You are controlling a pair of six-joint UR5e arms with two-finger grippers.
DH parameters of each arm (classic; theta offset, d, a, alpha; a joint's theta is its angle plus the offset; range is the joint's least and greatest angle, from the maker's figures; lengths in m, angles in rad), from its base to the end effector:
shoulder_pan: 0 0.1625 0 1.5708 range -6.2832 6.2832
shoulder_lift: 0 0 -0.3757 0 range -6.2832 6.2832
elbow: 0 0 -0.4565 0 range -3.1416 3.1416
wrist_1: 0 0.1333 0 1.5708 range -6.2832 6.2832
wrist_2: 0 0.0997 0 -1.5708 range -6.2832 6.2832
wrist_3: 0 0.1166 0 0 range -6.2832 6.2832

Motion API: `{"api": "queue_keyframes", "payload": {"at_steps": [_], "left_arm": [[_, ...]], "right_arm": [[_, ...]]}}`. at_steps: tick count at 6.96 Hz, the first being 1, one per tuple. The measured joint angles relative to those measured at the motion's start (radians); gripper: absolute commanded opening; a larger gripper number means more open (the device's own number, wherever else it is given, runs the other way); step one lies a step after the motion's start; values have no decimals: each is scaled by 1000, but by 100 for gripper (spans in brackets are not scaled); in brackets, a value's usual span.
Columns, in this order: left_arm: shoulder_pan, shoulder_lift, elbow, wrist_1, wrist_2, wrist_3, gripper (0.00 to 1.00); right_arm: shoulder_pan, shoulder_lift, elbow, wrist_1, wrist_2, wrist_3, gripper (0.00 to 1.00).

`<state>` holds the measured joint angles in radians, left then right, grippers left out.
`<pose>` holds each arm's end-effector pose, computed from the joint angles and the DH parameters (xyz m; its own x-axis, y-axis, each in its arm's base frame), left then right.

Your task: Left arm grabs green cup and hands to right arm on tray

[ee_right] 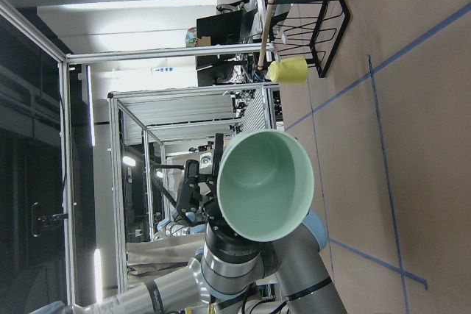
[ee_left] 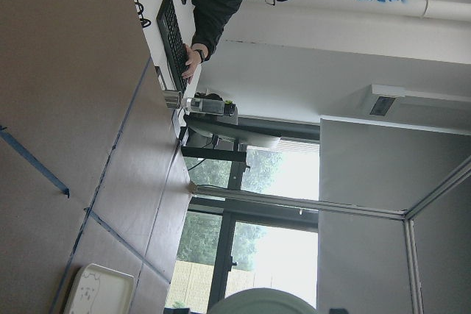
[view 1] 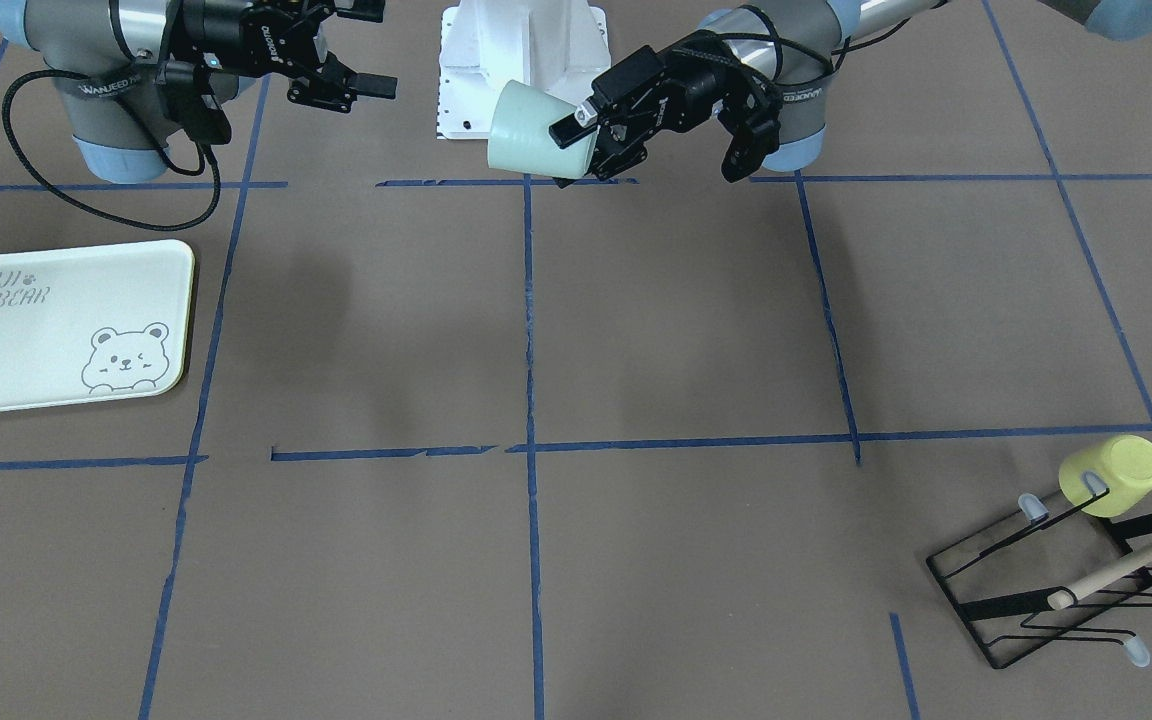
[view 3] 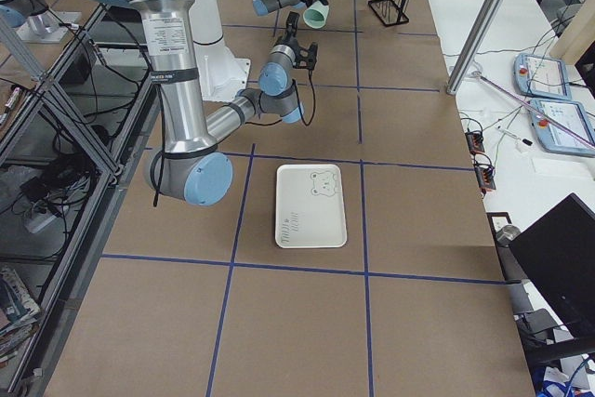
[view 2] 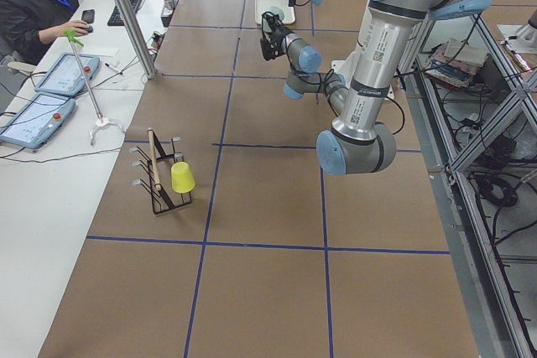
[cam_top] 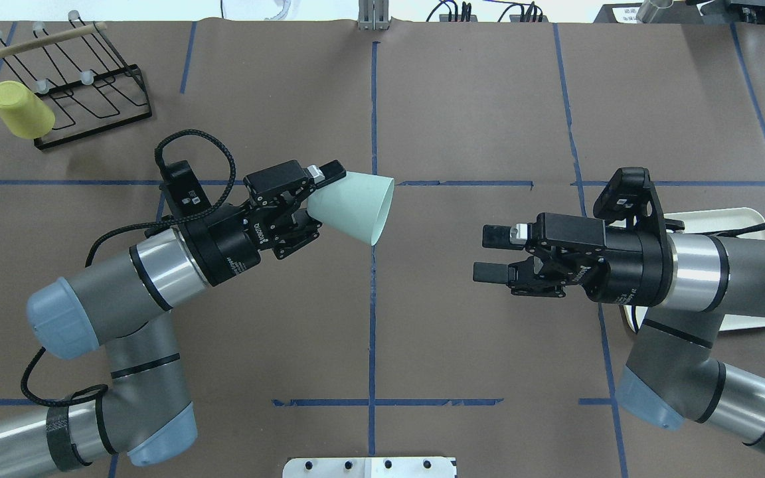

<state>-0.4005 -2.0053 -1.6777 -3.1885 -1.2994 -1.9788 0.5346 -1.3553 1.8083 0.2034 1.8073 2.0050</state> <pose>0.4768 -0.3806 0.1228 -0.6996 -0.1189 -0.7046 0.3305 0.8204 -0.4666 -0.3932 -0.3560 0.1816 -0.6176 0.1096 0.7788 -0.0835 0.9755 -0.2035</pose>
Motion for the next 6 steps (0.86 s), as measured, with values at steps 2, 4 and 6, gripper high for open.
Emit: {"api": "queue_keyframes", "payload": {"at_steps": [2,4,6], "left_arm": [[3,-2,21,4,29,4,34],[4,-5,38,4,32,6,34],[4,-7,35,0,29,1,34]], "right_arm": [[-30,66,1,-124,-84,4,98],[-49,100,-4,-173,-115,1,98],[-52,149,-26,-212,-134,-8,98]]}}
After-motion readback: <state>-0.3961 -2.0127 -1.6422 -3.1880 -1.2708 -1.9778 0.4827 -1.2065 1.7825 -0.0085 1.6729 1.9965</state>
